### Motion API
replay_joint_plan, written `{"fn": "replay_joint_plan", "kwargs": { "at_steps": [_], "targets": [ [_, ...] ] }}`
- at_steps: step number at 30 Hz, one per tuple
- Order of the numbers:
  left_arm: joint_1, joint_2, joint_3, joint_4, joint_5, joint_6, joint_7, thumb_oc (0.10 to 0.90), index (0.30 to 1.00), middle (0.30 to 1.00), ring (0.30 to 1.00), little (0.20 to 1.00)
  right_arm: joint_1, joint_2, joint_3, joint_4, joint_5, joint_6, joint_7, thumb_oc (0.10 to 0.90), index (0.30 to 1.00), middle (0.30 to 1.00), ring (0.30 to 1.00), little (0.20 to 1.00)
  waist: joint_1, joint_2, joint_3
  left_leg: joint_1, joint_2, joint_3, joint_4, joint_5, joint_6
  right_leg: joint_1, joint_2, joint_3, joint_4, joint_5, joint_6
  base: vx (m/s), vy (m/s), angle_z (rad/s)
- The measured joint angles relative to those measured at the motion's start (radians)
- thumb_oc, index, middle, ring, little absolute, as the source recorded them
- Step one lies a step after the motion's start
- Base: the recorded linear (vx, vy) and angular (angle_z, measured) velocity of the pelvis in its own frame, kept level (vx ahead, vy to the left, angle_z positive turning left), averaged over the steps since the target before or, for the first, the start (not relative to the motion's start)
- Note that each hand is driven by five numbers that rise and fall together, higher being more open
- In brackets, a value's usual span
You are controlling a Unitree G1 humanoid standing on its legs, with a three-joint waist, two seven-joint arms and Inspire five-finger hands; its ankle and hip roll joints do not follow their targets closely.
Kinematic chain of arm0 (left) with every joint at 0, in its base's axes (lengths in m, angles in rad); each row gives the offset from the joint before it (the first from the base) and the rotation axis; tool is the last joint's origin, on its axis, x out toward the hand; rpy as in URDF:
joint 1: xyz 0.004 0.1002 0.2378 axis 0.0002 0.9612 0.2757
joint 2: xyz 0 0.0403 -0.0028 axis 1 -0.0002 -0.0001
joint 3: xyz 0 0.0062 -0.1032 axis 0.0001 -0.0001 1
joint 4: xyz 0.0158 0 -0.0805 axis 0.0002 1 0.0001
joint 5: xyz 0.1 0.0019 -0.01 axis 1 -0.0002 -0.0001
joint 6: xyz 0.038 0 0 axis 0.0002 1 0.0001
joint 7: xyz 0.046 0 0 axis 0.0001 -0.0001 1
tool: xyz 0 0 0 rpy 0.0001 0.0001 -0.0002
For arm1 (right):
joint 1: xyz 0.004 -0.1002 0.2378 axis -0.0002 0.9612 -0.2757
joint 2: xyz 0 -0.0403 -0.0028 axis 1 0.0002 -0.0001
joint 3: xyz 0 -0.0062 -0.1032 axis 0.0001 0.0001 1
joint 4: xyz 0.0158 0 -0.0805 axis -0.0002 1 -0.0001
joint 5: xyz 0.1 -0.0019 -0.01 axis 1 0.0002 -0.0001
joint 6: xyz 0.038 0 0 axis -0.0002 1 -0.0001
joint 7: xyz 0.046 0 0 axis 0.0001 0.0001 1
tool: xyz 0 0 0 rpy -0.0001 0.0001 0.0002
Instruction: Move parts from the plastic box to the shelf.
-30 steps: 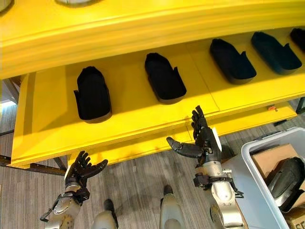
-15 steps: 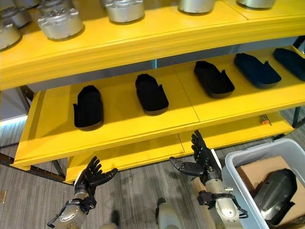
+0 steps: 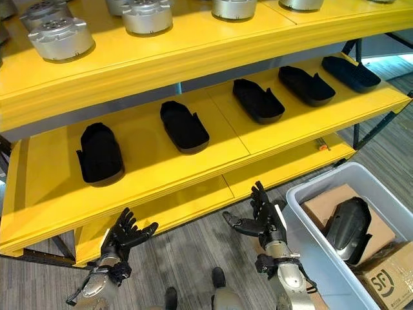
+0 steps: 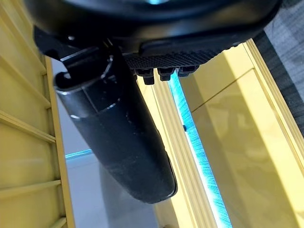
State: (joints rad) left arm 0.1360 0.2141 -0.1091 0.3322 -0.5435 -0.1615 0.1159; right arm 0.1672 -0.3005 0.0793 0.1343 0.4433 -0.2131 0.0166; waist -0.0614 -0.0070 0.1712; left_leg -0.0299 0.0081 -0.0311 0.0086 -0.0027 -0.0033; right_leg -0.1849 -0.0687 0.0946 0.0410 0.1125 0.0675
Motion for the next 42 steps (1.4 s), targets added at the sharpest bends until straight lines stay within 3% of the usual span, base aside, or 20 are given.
{"fn": "replay_joint_plan", "kwargs": {
  "at_steps": [3,9,15,18,19,21,22,23,25,26,28,30,31,32,34,35,38,42],
  "targets": [
    [0.009,-0.002,0.0,-0.001,0.0,0.0,0.012,0.9,1.0,1.0,1.0,1.0,0.002,0.0,0.006,0.001,-0.01,0.006,-0.009,0.9,1.0,1.0,1.0,1.0,-0.001,0.001,-0.002,0.02,-0.008,0.015,-0.015,0.002,0.003,0.023,-0.006,0.013,-0.041,0.034,0.003,0.03,0.108,-0.17],
    [0.028,-0.001,-0.001,-0.001,0.0,0.001,0.022,0.9,1.0,1.0,1.0,1.0,0.008,0.001,0.004,0.001,-0.011,0.018,-0.013,0.9,1.0,1.0,1.0,1.0,0.005,-0.005,-0.002,0.07,-0.016,0.041,-0.052,0.003,0.009,0.053,-0.003,0.039,-0.06,0.035,0.02,0.03,0.096,-0.14],
    [0.032,0.009,-0.002,-0.001,0.001,0.001,0.032,0.9,1.0,1.0,1.0,1.0,0.01,0.028,0.006,-0.001,-0.01,0.026,-0.013,0.9,1.0,1.0,1.0,1.0,-0.012,-0.037,-0.003,0.067,-0.041,0.084,-0.047,-0.005,0.028,0.022,-0.008,0.094,-0.044,0.038,0.038,-0.02,0.116,-0.23],
    [0.019,0.023,-0.008,-0.011,0.01,0.001,0.036,0.9,1.0,1.0,1.0,1.0,0.012,0.028,0.004,-0.002,-0.01,0.027,-0.015,0.9,1.0,1.0,1.0,1.0,-0.037,-0.066,0.004,0.059,-0.067,0.17,-0.044,-0.003,0.046,-0.026,-0.03,0.125,-0.052,0.005,0.069,-0.07,0.152,-0.76],
    [0.023,0.03,-0.011,-0.013,0.01,0.001,0.052,0.9,1.0,1.0,1.0,1.0,0.008,0.031,0.002,-0.006,-0.011,0.026,-0.017,0.9,1.0,1.0,1.0,1.0,-0.048,-0.072,0.003,0.051,-0.067,0.208,-0.041,-0.007,0.058,-0.05,-0.034,0.14,-0.049,-0.015,0.097,-0.05,0.109,-1.02],
    [0.023,0.047,-0.007,-0.017,0.019,0.001,0.051,0.9,1.0,1.0,1.0,1.0,0.005,0.038,0.0,-0.003,-0.011,0.033,-0.024,0.9,1.0,1.0,1.0,1.0,-0.037,-0.076,0.007,0.038,-0.046,0.299,-0.04,-0.003,0.07,-0.104,-0.034,0.134,0.011,-0.038,0.112,-0.08,0.096,-1.11],
    [0.017,0.047,-0.003,-0.017,0.018,0.001,0.054,0.9,1.0,1.0,1.0,1.0,0.005,0.038,0.004,-0.003,-0.011,0.034,-0.025,0.9,1.0,1.0,1.0,1.0,-0.044,-0.075,0.008,0.033,-0.036,0.32,-0.035,-0.005,0.071,-0.127,-0.02,0.103,0.061,-0.042,0.106,-0.07,0.021,-1.06],
    [0.008,0.055,0.001,-0.017,0.019,0.001,0.054,0.9,1.0,1.0,1.0,1.0,0.005,0.04,0.006,-0.002,-0.011,0.034,-0.026,0.9,1.0,1.0,1.0,1.0,-0.033,-0.07,0.016,0.035,-0.019,0.361,-0.032,-0.005,0.072,-0.144,-0.037,-0.002,0.112,-0.061,0.07,-0.07,0.045,-1.19],
    [-0.019,0.054,0.009,-0.018,0.019,0.001,0.053,0.9,1.0,1.0,1.0,1.0,0.01,0.037,0.006,-0.003,-0.012,0.033,-0.026,0.9,1.0,1.0,1.0,1.0,-0.009,-0.042,0.035,0.052,0.022,0.434,-0.034,-0.007,0.075,-0.113,-0.125,-0.305,0.197,-0.102,0.036,-0.05,0.029,-1.21],
    [-0.024,0.048,0.019,-0.024,0.018,-0.001,0.053,0.9,1.0,1.0,1.0,1.0,0.012,0.036,0.007,-0.003,-0.013,0.033,-0.025,0.9,1.0,1.0,1.0,1.0,0.006,-0.041,0.037,0.063,0.029,0.47,-0.036,-0.008,0.075,-0.092,-0.185,-0.426,0.224,-0.113,0.022,0.01,-0.031,-0.95],
    [-0.025,0.047,0.032,-0.024,0.017,-0.007,0.053,0.9,1.0,1.0,1.0,1.0,0.016,0.036,0.009,-0.007,-0.033,0.033,-0.024,0.9,1.0,1.0,1.0,1.0,0.01,-0.046,0.037,0.073,0.033,0.498,-0.032,-0.012,0.064,-0.04,-0.232,-0.399,0.204,-0.12,0.051,0.05,-0.063,-0.77],
    [-0.015,0.059,0.035,-0.024,0.017,-0.007,0.053,0.9,1.0,1.0,1.0,1.0,0.028,0.04,0.019,-0.008,-0.043,0.033,-0.025,0.9,1.0,1.0,1.0,1.0,0.01,-0.075,0.036,0.095,0.014,0.525,-0.029,-0.011,0.039,0.038,-0.258,-0.388,0.139,-0.073,0.051,0.05,-0.082,-0.49],
    [-0.02,0.043,0.036,-0.012,0.015,-0.005,0.055,0.9,1.0,1.0,1.0,1.0,0.024,0.029,0.019,-0.003,-0.044,0.035,-0.025,0.9,1.0,1.0,1.0,1.0,0.008,-0.059,0.045,0.104,0.022,0.524,-0.023,-0.01,0.038,0.058,-0.238,-0.386,0.099,-0.049,0.075,0.07,-0.071,-0.62],
    [0.007,0.034,0.031,-0.023,0.015,-0.009,0.045,0.9,1.0,1.0,1.0,1.0,0.026,0.018,0.021,-0.005,-0.044,0.037,-0.025,0.9,1.0,1.0,1.0,1.0,0.012,-0.044,0.042,0.106,0.036,0.491,-0.025,-0.013,0.036,0.067,-0.2,-0.339,0.068,-0.033,0.062,0.09,-0.095,-0.73],
    [0.025,0.032,0.026,-0.027,0.016,-0.009,0.038,0.9,1.0,1.0,1.0,1.0,0.024,0.009,0.021,-0.006,-0.044,0.038,-0.026,0.9,1.0,1.0,1.0,1.0,0.004,-0.03,0.039,0.105,0.053,0.476,-0.024,-0.017,0.03,0.059,-0.173,-0.313,0.057,-0.027,0.053,0.09,-0.113,-0.68],
    [0.032,0.032,0.024,-0.027,0.016,-0.008,0.028,0.9,1.0,1.0,1.0,1.0,0.029,-0.009,0.016,-0.007,-0.043,0.039,-0.026,0.9,1.0,1.0,1.0,1.0,-0.015,-0.024,0.036,0.109,0.07,0.466,-0.026,-0.02,0.0,0.054,-0.145,-0.295,0.043,-0.025,0.051,0.08,-0.135,-0.45],
    [0.024,0.018,0.026,-0.029,0.015,-0.008,0.023,0.9,1.0,1.0,1.0,1.0,0.045,-0.034,-0.004,-0.007,-0.043,0.039,-0.026,0.9,1.0,1.0,1.0,1.0,-0.04,-0.023,0.036,0.11,0.083,0.469,-0.028,-0.008,-0.024,0.057,-0.128,-0.292,0.019,-0.012,0.043,0.06,-0.102,-0.19],
    [0.024,-0.002,0.029,-0.029,0.014,-0.008,0.023,0.9,1.0,1.0,1.0,1.0,0.052,-0.038,-0.012,-0.008,-0.042,0.039,-0.021,0.9,1.0,1.0,1.0,1.0,-0.045,-0.015,0.031,0.113,0.093,0.477,-0.034,-0.003,-0.03,0.073,-0.11,-0.275,-0.037,0.029,0.03,0.06,-0.112,-0.15]
  ]
}}
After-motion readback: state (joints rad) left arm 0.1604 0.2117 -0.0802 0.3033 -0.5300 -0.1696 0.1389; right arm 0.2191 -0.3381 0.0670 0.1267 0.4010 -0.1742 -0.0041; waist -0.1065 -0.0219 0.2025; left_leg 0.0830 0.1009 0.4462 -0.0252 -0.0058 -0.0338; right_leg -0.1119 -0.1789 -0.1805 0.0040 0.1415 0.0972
